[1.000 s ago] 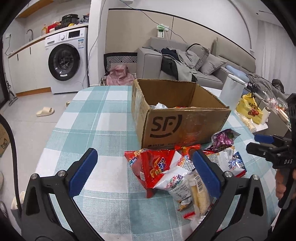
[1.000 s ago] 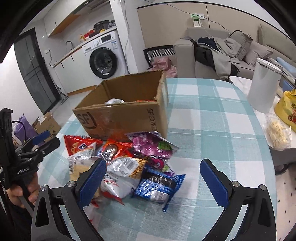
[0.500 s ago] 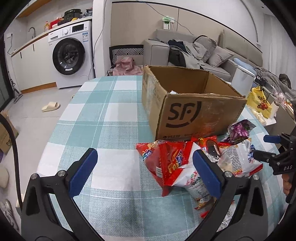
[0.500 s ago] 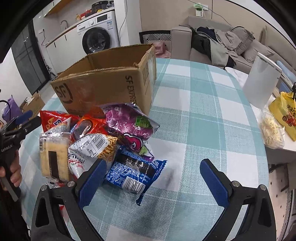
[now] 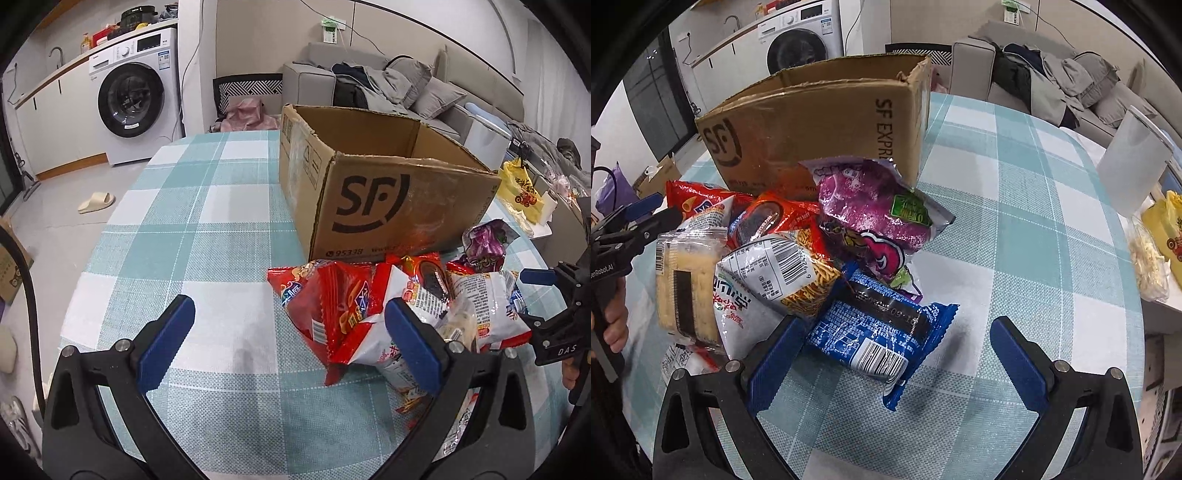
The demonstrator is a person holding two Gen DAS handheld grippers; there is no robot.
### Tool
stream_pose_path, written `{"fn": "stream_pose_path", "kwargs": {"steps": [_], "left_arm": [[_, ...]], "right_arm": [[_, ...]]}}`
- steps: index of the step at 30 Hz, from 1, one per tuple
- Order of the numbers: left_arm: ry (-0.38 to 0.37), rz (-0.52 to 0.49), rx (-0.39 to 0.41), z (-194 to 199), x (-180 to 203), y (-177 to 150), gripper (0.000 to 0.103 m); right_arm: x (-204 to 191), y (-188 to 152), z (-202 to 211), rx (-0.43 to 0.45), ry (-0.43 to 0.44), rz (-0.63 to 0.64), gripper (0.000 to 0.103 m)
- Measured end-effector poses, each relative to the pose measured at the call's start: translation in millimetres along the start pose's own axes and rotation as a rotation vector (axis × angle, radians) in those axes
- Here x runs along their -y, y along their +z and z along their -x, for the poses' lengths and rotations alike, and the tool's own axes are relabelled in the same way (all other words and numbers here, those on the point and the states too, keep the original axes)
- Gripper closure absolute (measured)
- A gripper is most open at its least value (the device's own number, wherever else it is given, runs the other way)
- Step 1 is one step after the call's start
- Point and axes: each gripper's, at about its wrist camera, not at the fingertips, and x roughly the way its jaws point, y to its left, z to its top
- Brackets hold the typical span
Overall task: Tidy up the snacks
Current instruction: 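Move both open grippers back down to the snack pile, then grasp the blue wrapped snack with the right gripper while the left grasps the red chip bag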
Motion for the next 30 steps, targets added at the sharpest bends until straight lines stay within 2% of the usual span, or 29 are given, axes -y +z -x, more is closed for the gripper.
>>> {"fn": "stream_pose_path", "kwargs": {"steps": [11, 20, 21, 23, 30], "left_arm": [[0.024, 0.046, -0.025, -13.3, -14.0, 1.3, 0.001], [-0.026, 0.065, -0.039, -23.3, -16.6, 1.5, 0.001], [-0.031, 0.067, -0.041, -25.3, -17.3, 1.5, 0.001], [-0.042, 0.081, -0.046, -28.7, -18.3, 2.2, 0.002], [-0.091, 0.093, -0.062, -37.2, -16.0, -0.4, 0.004]], "right_arm": [[22.1, -2.3, -2.6, -0.027, -0.033, -0.04, 0.001], [20.6, -3.6, -0.5, 0.0, 0.0, -0.027, 0.002], [19.4, -3.4, 0.2, 0.004, 0.007, -0.019, 0.004], [16.7, -3.7, -0.2, 0.0, 0.016, -0.009, 0.014], [15.7, -5.4, 1.6, -0.005, 0.05, 0.013, 0.035]]}}
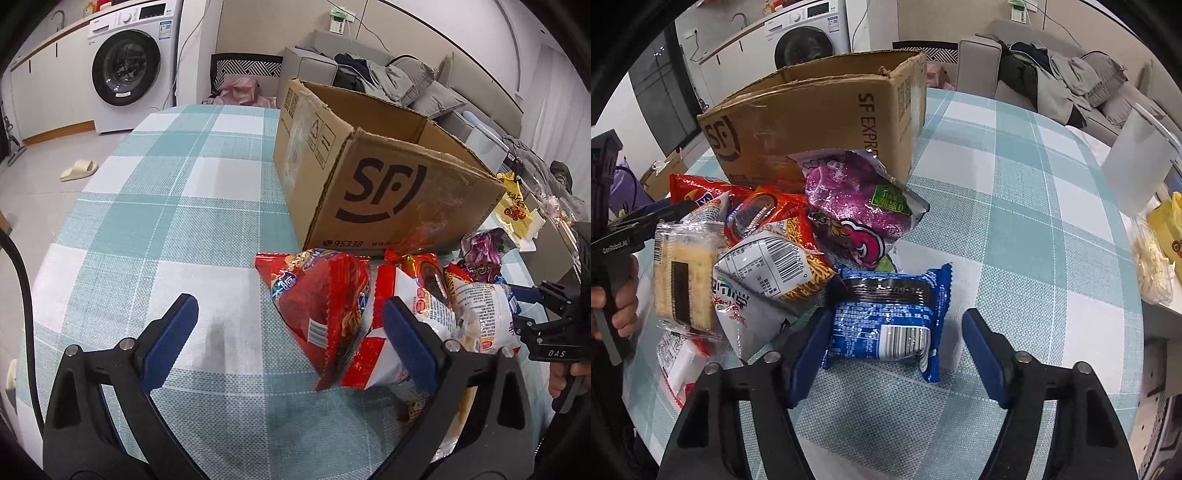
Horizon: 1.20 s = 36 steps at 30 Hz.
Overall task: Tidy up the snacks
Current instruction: 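Grasp the blue wrapped snack with the right gripper while the left grasps the red chip bag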
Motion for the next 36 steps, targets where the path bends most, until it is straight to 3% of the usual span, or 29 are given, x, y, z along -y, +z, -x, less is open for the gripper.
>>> {"fn": "stream_pose_path", "kwargs": {"steps": [2, 8, 15, 21, 25, 29, 36], "left_arm": [[-0.009, 0.004, -0.006, -3.8, -0.6, -0.2, 0.004], [-0.04, 0.071, -0.039, -19.2, -9.8, 1.5, 0.01], [-0.071, 0.074, -0.034, -24.5, -9.9, 4.3, 0.022], [-0.077, 0.061, -0.035, -32.2, -6.5, 10.5, 0.023], [-0.094, 0.05, -0.032, -34.5, -5.9, 11.0, 0.05], [-0.142, 0.091, -0.02, -29.8, -14.0, 10.6, 0.059], [-0.141, 0.11, 0.018, -18.4, -21.1, 11.2, 0.06]], "right_arm": [[1.5, -0.5, 1.2, 0.004, 0.011, -0.001, 0.044], [6.6, -1.9, 6.0, 0.023, 0.012, -0.012, 0.054], [6.3, -2.5, 7.9, 0.03, 0.009, -0.006, 0.056], [6.0, -1.7, 8.5, 0.032, 0.009, -0.005, 0.056], [5.7, -1.8, 8.2, 0.032, 0.011, -0.005, 0.056], [5.5, -1.8, 9.7, 0.039, 0.012, -0.003, 0.056], [7.7, -0.6, 14.4, 0.058, 0.017, -0.012, 0.058]]}}
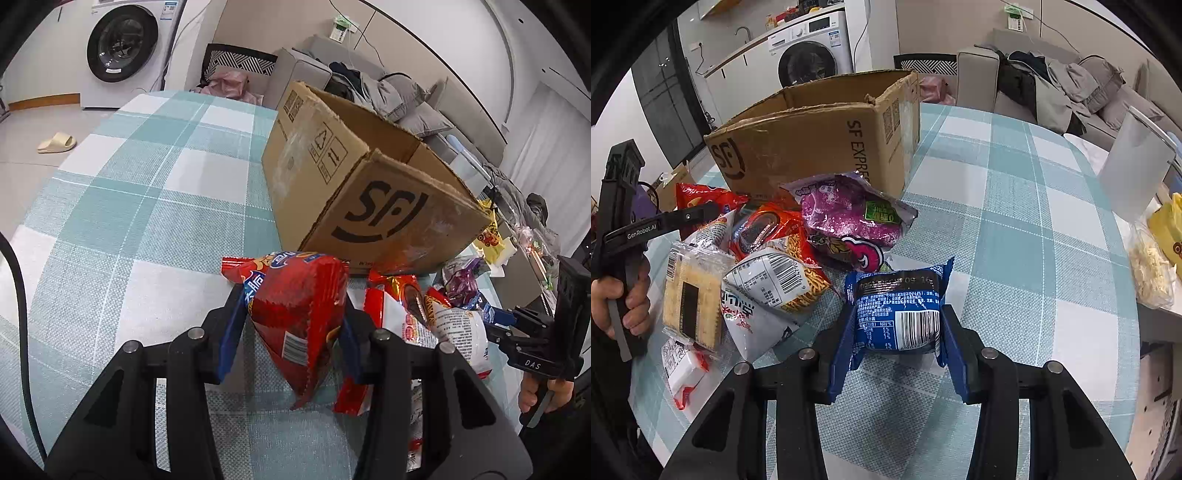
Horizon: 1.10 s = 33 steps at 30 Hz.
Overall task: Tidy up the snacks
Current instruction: 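Grasp the blue wrapped snack with the right gripper while the left grasps the red chip bag, then lift and carry both held snacks over the open box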
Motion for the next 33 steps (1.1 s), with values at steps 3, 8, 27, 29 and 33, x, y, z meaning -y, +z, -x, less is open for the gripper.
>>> {"fn": "stream_pose_path", "kwargs": {"steps": [3, 8, 27, 29, 33], "left_arm": [[0.008, -0.015, 0.03, 9.9, 3.6, 0.6, 0.06], [0.02, -0.025, 0.054, 22.5, 8.5, 1.7, 0.06], [0.018, -0.072, 0.166, 78.7, 34.1, 5.4, 0.06], [0.016, -0.075, 0.175, 83.8, 36.7, 5.5, 0.06], [0.007, -0.083, 0.201, 98.0, 43.7, 6.2, 0.06]], "right_arm": [[3.0, 0.7, 2.5, 0.01, 0.004, -0.01, 0.058], [7.6, 0.4, 9.5, 0.027, 0.001, -0.022, 0.059], [23.5, 6.4, 44.6, 0.129, 0.006, -0.084, 0.059], [22.2, 7.7, 49.3, 0.148, 0.01, -0.088, 0.059], [18.7, 10.6, 58.9, 0.194, 0.036, -0.091, 0.059]]}}
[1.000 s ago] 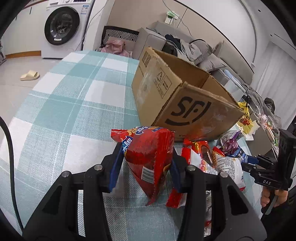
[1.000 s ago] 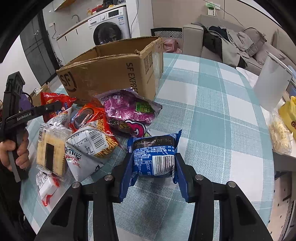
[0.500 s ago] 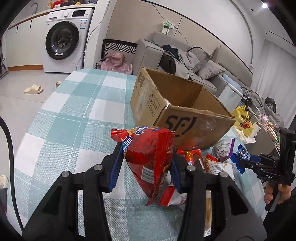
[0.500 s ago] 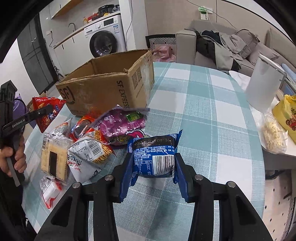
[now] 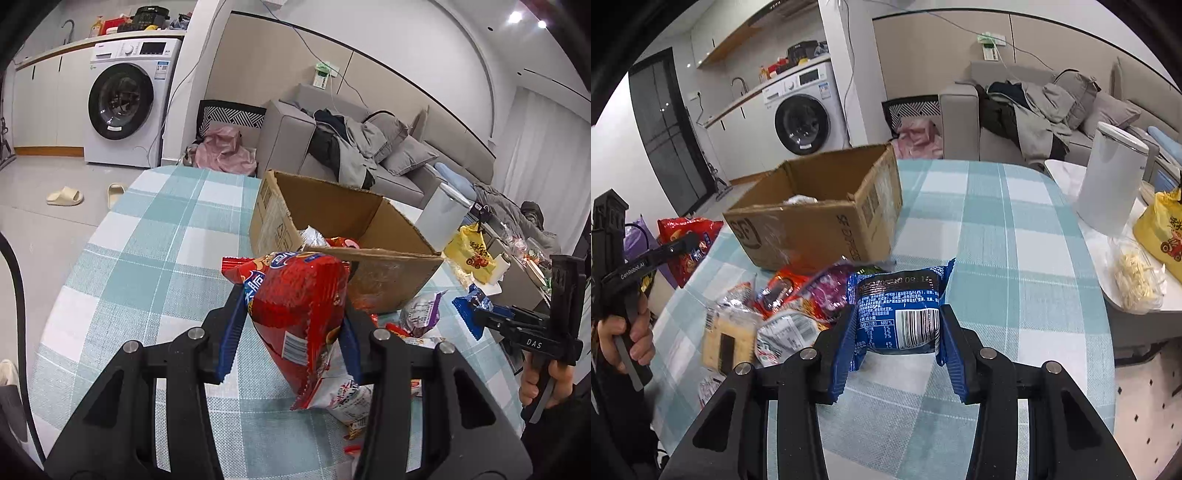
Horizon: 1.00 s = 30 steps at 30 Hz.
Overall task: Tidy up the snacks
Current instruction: 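Lift and carry both held snacks over the open box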
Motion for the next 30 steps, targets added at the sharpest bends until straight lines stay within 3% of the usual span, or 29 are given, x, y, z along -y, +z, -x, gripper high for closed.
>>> {"fn": "stream_pose_path", "kwargs": {"steps": [16, 30], "left_arm": [[-0.023, -0.047, 0.042, 29.8, 26.8, 4.9, 0.06], [-0.042, -0.077, 0.062, 40.7, 43.2, 6.9, 0.06]], "right_arm": [[-28.6, 12.5, 20.4, 0.114, 0.068, 0.011, 0.059], [-48.8, 13.7, 15.7, 0.134, 0.093, 0.019, 0.059]]}}
